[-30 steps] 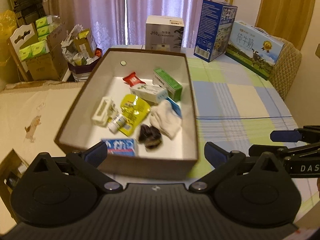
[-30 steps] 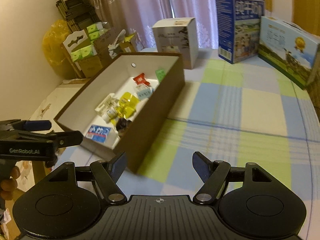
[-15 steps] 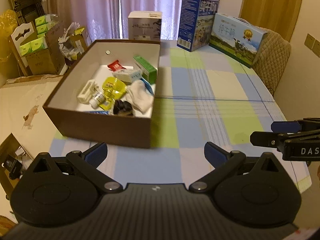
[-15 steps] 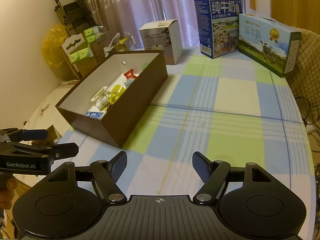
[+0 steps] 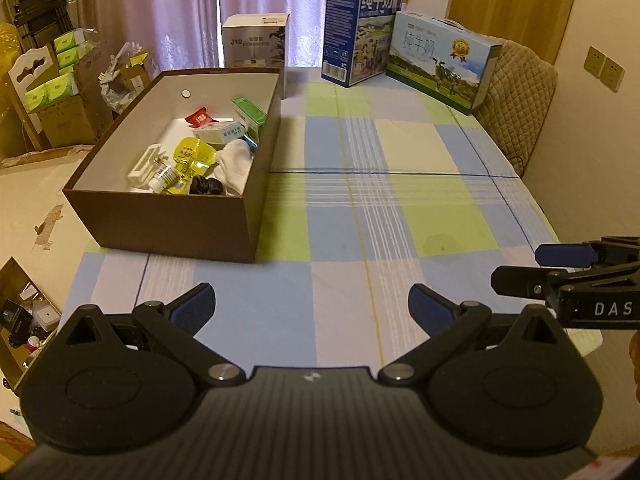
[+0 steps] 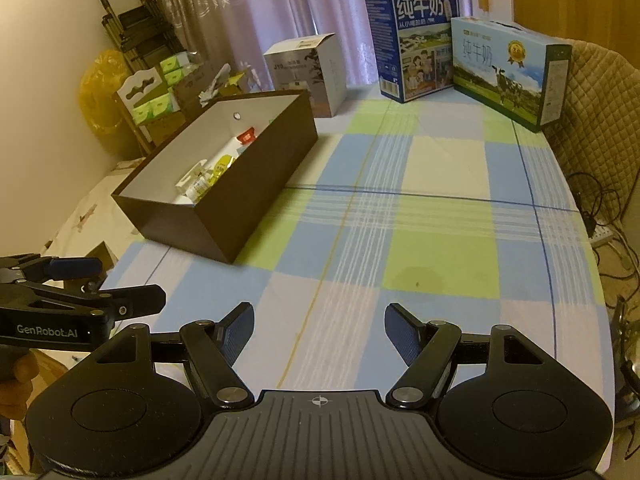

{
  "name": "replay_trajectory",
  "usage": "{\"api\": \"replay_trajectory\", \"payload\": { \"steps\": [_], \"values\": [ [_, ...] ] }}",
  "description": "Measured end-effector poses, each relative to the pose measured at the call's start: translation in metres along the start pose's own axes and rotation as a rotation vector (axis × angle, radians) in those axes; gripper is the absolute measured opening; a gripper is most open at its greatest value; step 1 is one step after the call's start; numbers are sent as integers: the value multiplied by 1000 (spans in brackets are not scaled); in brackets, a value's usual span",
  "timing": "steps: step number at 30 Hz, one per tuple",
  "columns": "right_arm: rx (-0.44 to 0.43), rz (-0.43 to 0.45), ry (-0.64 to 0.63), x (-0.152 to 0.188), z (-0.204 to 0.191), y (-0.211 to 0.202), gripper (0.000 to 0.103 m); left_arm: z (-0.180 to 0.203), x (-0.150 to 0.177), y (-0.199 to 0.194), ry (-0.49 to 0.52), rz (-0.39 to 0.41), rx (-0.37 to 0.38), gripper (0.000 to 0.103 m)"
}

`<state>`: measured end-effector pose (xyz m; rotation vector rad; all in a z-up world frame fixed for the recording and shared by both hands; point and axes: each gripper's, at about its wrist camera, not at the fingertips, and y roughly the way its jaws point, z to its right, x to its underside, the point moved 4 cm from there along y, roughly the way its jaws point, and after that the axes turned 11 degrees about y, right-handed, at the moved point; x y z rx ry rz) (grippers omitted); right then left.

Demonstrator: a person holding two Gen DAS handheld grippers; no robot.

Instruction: Organize objects

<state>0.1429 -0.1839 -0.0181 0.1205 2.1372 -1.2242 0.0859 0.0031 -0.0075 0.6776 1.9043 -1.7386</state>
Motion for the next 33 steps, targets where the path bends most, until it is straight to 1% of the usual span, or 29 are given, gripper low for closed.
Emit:
{"api": "replay_trajectory", "payload": {
  "steps": [17,33],
  "values": [
    [3,4,-4,17,-6,-13,70,4,19,-17,-11,6,-6,102],
    [-1,2,-2,20,-4,-16,70,4,21,-20,-16,10,-17,102]
  ]
}}
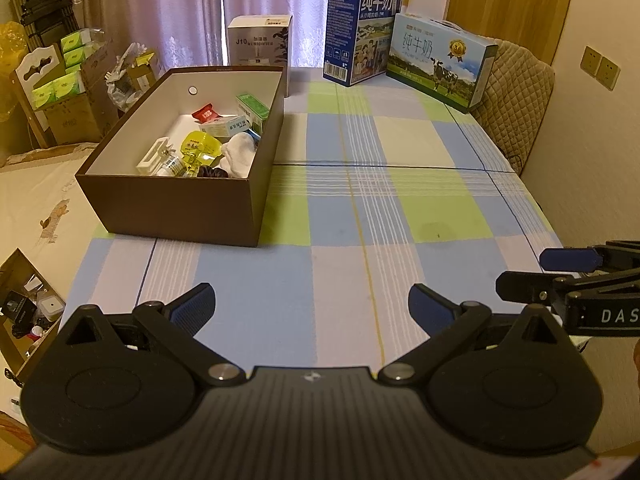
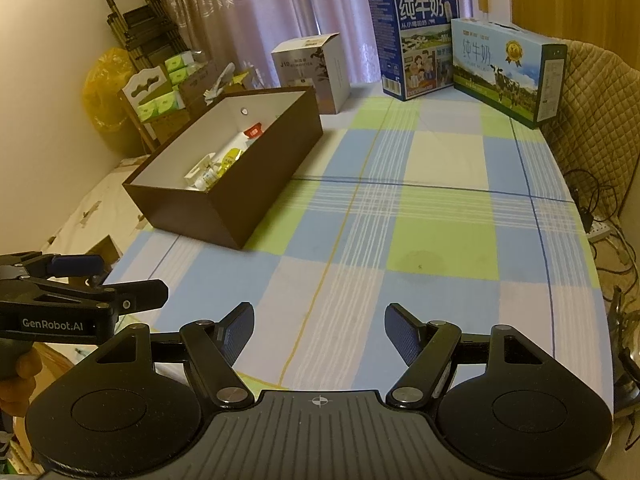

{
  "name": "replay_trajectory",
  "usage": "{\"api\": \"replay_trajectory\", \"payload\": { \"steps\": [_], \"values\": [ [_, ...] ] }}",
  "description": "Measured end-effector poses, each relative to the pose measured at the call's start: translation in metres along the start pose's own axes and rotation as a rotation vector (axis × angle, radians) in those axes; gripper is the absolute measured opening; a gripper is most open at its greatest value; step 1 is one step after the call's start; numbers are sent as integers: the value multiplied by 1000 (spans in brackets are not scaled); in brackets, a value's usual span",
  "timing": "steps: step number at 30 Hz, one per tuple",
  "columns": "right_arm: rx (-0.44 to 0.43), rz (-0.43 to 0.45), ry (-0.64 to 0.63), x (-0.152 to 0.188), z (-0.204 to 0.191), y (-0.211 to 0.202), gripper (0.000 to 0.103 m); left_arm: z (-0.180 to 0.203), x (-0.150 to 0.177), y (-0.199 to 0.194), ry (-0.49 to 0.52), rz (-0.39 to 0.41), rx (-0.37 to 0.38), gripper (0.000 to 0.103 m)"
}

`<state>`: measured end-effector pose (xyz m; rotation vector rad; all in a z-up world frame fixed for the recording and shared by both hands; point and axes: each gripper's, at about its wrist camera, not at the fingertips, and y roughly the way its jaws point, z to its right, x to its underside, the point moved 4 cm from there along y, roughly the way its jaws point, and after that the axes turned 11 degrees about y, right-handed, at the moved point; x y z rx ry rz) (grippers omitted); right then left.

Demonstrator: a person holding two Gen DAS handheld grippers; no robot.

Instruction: Organize objects

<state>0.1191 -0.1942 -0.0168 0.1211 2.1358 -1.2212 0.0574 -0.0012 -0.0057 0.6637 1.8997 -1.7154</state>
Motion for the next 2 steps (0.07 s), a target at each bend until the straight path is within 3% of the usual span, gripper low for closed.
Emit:
{"api": "replay_trajectory", "payload": {
  "steps": [2],
  "values": [
    [-2,-1,2,0,2,-1,70,2,0,-1,1,-2,-6,102]
  ]
}}
